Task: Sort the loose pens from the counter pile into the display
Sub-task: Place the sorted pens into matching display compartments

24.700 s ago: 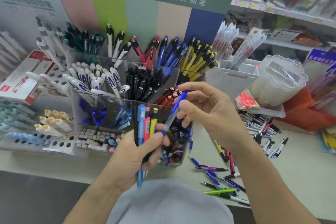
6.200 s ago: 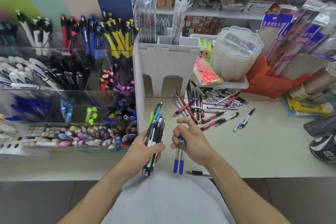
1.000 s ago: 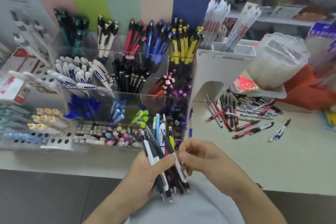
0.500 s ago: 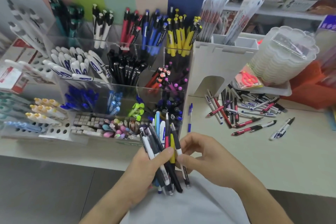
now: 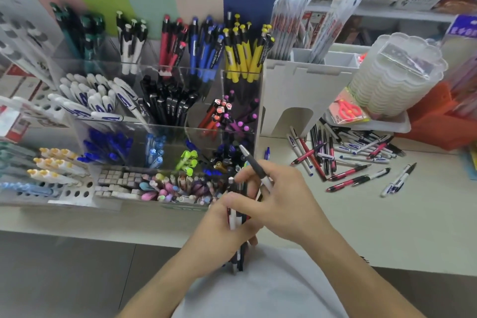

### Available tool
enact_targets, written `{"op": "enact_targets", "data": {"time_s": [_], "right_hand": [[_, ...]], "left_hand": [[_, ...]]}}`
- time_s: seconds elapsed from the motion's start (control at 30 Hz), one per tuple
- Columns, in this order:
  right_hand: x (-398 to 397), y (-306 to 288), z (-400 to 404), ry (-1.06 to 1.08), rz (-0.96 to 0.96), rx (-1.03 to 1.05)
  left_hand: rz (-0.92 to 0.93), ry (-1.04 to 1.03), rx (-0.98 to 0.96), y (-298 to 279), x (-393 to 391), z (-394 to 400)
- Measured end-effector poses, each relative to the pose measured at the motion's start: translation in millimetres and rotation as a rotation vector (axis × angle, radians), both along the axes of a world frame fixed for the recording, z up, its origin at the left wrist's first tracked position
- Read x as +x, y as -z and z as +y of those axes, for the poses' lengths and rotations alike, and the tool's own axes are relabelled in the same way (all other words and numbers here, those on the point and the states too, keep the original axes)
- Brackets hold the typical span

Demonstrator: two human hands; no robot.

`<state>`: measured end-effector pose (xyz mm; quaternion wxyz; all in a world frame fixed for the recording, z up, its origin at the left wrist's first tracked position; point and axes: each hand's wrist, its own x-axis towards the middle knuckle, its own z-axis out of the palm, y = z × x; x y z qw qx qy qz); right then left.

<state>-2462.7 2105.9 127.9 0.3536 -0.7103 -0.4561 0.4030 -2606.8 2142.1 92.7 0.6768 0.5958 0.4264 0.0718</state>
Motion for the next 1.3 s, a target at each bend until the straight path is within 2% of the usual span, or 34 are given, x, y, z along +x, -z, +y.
{"op": "enact_targets", "data": {"time_s": [0.07,0.13,0.33,0.4,0.43,0.5,0.57,0.67,0.83,1.03,1.13,1.2,1.27,1.3], "right_hand": [[-1,-2,5,-0.049,-0.152,-0.017],[0,-2,8,-0.07,-0.191,-0.032],[24,0,5,0.041,0.397,-0.133],[31,1,2,0.13,0.604,-0.095],[34,1,1,0.183,0.644,-0.066],[38,0,-3,0.262,0.574,-0.031],[36,1,-8,0.239,0.449,-0.023],[21,3,-13,0.145,0.512,-0.002],[11,16,-14,0.094,0.257,0.053],[11,15,-18,0.029,0.216,0.046],[19,15,-19,0.069,0.36,-0.021],[30,16,-22,0.14,0.608,-0.06],[42,12,-23,0.238,0.817,-0.048],[49,10,-24,0.279,0.851,-0.032]], "left_hand": [[0.004,0.014,0.033,0,3,-1],[-0.021,-0.013,0.021,0,5,-1],[-0.178,-0.053,-0.172,4,-2,9],[-0.236,-0.098,-0.258,4,-2,8],[-0.253,-0.142,-0.318,5,-2,7],[-0.269,-0.189,-0.398,7,-2,7],[-0.289,-0.197,-0.4,9,-1,6],[-0.32,-0.189,-0.367,7,2,5],[-0.299,-0.135,-0.24,5,3,0],[-0.296,-0.158,-0.22,4,3,-1],[-0.209,-0.222,-0.188,12,1,-1],[-0.143,-0.275,-0.181,12,-1,0],[-0.184,-0.322,-0.259,14,-2,1],[-0.231,-0.329,-0.308,14,-2,0]]}}
